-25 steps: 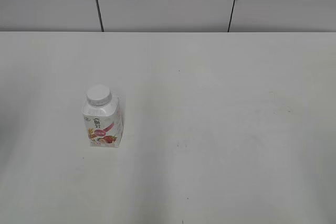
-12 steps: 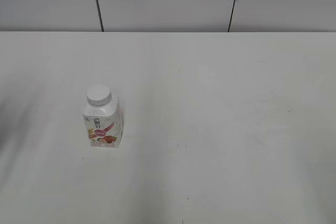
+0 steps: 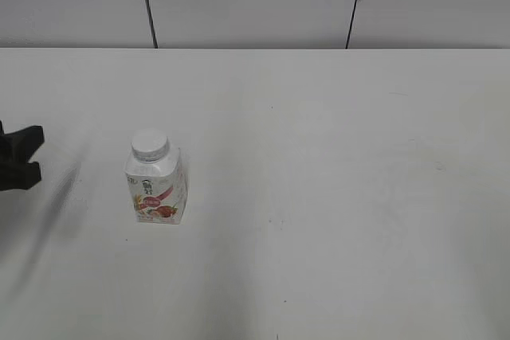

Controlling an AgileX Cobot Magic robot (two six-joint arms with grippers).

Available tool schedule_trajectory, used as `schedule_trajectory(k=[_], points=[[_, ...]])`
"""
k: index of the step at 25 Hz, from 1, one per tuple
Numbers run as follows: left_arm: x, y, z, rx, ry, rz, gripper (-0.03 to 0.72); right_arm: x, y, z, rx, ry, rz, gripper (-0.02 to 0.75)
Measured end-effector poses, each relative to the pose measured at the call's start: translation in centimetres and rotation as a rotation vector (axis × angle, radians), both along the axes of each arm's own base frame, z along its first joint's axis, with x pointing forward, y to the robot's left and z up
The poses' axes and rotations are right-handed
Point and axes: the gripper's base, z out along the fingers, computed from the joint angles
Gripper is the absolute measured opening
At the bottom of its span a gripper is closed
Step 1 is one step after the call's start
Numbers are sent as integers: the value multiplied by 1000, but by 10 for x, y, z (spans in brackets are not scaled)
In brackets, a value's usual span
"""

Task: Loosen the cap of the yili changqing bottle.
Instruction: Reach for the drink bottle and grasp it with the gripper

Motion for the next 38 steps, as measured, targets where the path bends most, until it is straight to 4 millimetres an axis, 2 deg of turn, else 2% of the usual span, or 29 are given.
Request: schedule_trajectory(k=[7,13,19,23,25,28,29,38], points=[[5,-14,-42,-81,53,-151,365,0,0,0,0,0,0,586],[-6,-26,-90,-79,232,-311,365,0,0,0,0,0,0,586],[-16,-37,-98,-1,169,-523,365,0,0,0,0,0,0,586],[-19,-39,-99,24,154,-578,378,0,0,0,0,0,0,586],[-19,-39,-99,27,153,-582,435,0,0,0,0,0,0,586],[-18,-39,-99,30,149,-573,605,0,0,0,0,0,0,586],[-18,-39,-99,30,148,-572,634,0,0,0,0,0,0,586],[-15,-45,-99,39,130,-650,629,0,0,0,0,1,0,586]])
